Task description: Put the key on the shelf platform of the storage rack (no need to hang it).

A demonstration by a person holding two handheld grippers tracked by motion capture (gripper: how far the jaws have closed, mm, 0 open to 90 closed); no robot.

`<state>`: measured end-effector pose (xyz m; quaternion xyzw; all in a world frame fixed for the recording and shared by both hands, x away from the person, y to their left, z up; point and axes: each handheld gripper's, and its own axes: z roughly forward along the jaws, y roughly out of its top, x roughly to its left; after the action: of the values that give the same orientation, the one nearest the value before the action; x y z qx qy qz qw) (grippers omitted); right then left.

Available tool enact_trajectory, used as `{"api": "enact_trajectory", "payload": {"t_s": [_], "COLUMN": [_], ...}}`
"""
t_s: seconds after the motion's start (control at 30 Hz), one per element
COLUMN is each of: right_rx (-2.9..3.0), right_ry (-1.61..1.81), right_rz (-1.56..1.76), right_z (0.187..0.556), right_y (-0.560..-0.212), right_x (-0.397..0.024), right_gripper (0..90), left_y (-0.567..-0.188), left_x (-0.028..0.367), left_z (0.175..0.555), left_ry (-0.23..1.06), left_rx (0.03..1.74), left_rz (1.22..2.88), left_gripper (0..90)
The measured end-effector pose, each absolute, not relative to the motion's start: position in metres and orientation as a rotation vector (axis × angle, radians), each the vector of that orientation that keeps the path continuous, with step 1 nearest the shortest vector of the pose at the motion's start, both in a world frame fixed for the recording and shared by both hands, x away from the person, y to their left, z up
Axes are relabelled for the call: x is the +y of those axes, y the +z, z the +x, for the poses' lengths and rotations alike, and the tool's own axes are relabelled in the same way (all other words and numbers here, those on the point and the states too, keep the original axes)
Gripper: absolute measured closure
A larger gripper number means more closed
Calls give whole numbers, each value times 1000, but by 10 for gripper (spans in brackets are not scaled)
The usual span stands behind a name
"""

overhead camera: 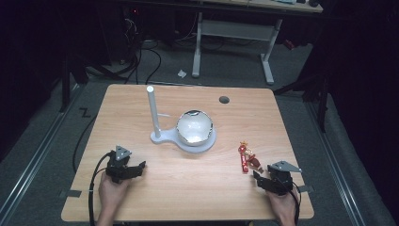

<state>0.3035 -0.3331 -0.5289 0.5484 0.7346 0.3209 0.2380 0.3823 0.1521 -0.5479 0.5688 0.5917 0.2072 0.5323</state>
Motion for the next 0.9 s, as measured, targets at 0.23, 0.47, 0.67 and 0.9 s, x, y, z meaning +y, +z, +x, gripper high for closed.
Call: {"api": "enact_trajectory", "payload": {"t_s": [0.23,0.47,0.67,0.9], "right_rx": [2003,2005,2018,2037], "right_ry": [903,918,941,919], "right_rz": [1479,1466,1453,1430], "right_z": [302,304,311,321], "right_y": [-518,-510,-505,-502], "right_x": [-327,-321,-313,-303], "right_gripper": [317,297,271,242], "left_y": [-548,-548,-548,-548], "left_x": [152,152,152,152], "left_z": [382,382,382,382], "left_ry": [494,494,495,494], "left_rx": [1411,1411,1412,1411], "left_rz": [1356,1356,1359,1357], "left_gripper": [225,225,225,225]}}
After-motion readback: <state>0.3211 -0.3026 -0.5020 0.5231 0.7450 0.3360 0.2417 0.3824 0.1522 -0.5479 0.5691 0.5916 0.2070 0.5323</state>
